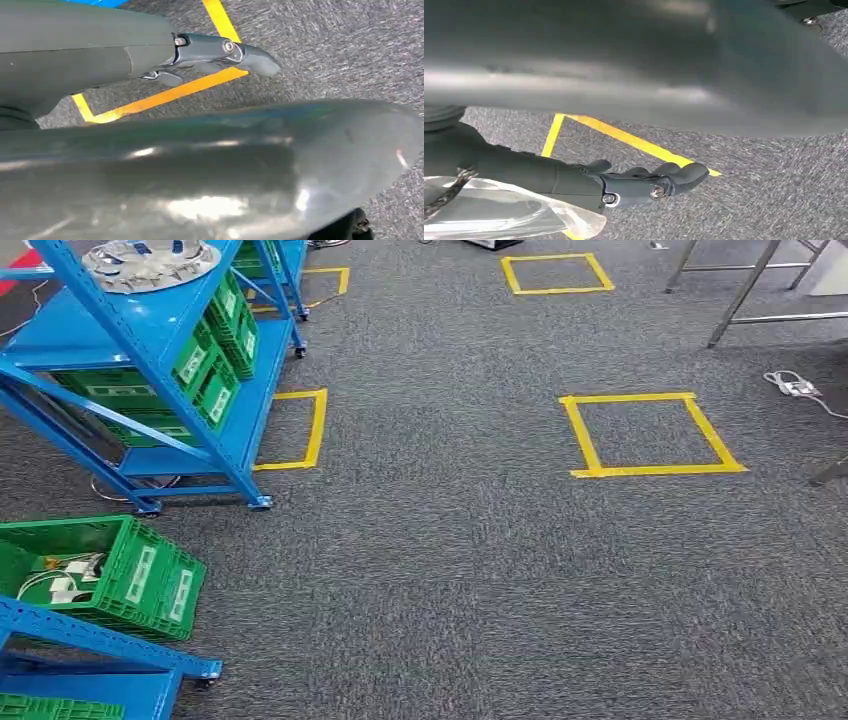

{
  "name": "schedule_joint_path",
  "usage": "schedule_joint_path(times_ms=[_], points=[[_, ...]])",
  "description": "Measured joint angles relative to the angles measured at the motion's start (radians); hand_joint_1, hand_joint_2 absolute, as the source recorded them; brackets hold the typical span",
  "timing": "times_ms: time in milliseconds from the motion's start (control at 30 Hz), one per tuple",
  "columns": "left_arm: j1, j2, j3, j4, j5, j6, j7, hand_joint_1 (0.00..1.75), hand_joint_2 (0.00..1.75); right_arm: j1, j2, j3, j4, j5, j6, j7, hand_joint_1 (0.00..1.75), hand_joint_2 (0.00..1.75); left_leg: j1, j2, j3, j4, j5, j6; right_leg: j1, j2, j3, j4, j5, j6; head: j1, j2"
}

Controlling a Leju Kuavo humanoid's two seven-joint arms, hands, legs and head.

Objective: Take the parts from the cabinet and place them on the table.

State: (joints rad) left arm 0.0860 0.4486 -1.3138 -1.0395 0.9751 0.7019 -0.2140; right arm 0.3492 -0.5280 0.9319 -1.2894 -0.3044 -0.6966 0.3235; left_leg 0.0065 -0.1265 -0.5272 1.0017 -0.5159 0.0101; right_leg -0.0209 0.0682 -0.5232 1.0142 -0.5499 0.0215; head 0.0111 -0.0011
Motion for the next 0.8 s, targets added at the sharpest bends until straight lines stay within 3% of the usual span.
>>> schedule_joint_path(times_ms=[67, 133, 700, 800], points=[[0.000, 0.000, 0.000, 0.000, 0.000, 0.000, -0.001, 0.00, 0.00, 0.000, 0.000, 0.000, 0.000, -0.003, 0.000, -0.003, 0.00, 0.00, 0.002, 0.000, 0.000, 0.000, -0.002, -0.013, 0.001, 0.000, 0.000, 0.000, -0.001, 0.000, 0.000, 0.000], [0.000, -0.002, 0.000, 0.000, 0.005, 0.000, -0.002, 0.00, 0.00, -0.001, 0.000, 0.000, 0.000, -0.011, 0.000, -0.006, 0.00, 0.00, 0.001, 0.001, 0.000, 0.000, -0.003, -0.015, 0.001, 0.000, -0.001, 0.000, -0.001, 0.000, 0.001, 0.000], [-0.018, 0.007, -0.026, 0.000, 0.055, -0.002, -0.008, 0.00, 0.00, -0.022, 0.000, 0.025, 0.005, -0.026, 0.000, -0.014, 0.00, 0.00, -0.003, 0.001, 0.003, 0.002, -0.005, -0.014, -0.004, 0.000, 0.001, -0.011, -0.001, 0.005, 0.001, 0.000], [-0.020, 0.007, -0.031, 0.000, 0.060, -0.002, -0.011, 0.00, 0.00, -0.023, 0.000, 0.026, 0.007, -0.024, 0.000, -0.012, 0.00, 0.00, -0.005, 0.001, 0.004, 0.008, -0.009, -0.008, -0.007, 0.001, 0.003, -0.013, -0.001, 0.011, 0.001, 0.000]])
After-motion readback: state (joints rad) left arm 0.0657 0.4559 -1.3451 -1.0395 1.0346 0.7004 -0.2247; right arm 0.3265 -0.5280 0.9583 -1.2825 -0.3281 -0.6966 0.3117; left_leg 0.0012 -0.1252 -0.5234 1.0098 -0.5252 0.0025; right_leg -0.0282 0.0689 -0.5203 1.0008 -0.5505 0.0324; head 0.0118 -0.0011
